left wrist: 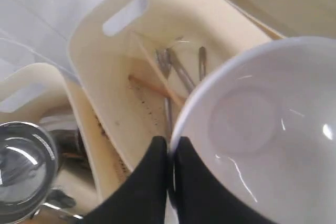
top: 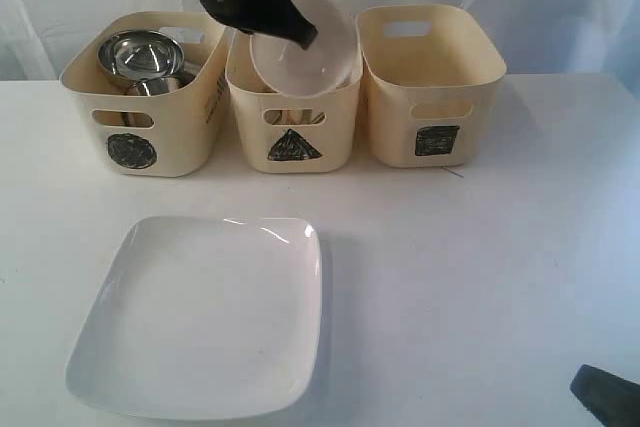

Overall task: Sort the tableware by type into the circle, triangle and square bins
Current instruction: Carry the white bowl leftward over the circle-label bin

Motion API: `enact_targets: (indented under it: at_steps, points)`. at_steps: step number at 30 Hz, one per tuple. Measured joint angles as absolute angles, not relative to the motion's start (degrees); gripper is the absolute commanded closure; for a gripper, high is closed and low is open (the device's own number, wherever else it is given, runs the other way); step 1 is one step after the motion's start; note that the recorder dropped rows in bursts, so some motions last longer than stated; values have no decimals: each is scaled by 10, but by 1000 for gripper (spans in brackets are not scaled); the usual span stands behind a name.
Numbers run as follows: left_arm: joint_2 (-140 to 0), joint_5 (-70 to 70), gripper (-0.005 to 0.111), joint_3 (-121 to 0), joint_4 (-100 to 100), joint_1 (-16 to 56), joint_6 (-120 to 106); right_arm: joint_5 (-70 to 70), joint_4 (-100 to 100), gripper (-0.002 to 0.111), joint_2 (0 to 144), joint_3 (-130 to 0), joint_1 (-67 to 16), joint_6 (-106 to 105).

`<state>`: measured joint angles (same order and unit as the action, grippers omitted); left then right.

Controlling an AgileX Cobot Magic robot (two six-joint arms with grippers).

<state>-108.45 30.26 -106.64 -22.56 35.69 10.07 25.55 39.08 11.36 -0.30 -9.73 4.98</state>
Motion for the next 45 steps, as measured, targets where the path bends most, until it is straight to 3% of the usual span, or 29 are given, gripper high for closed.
enact_targets:
  at_steps: [13,28,37,45]
  points:
    - [-1065,342,106,-1066,-284,270,111,255,391,108,114,-3,-97,50]
    - [-1045,362,106,-1018,-296,265,105,255,391,108,114,-3,-97,50]
    - [-1022,299,106,-921,-329,260,159,255,391,108,114,-3,-97,50]
    - [-1015,189,106,-879,-392,189,270,255,391,108,114,-3,-97,50]
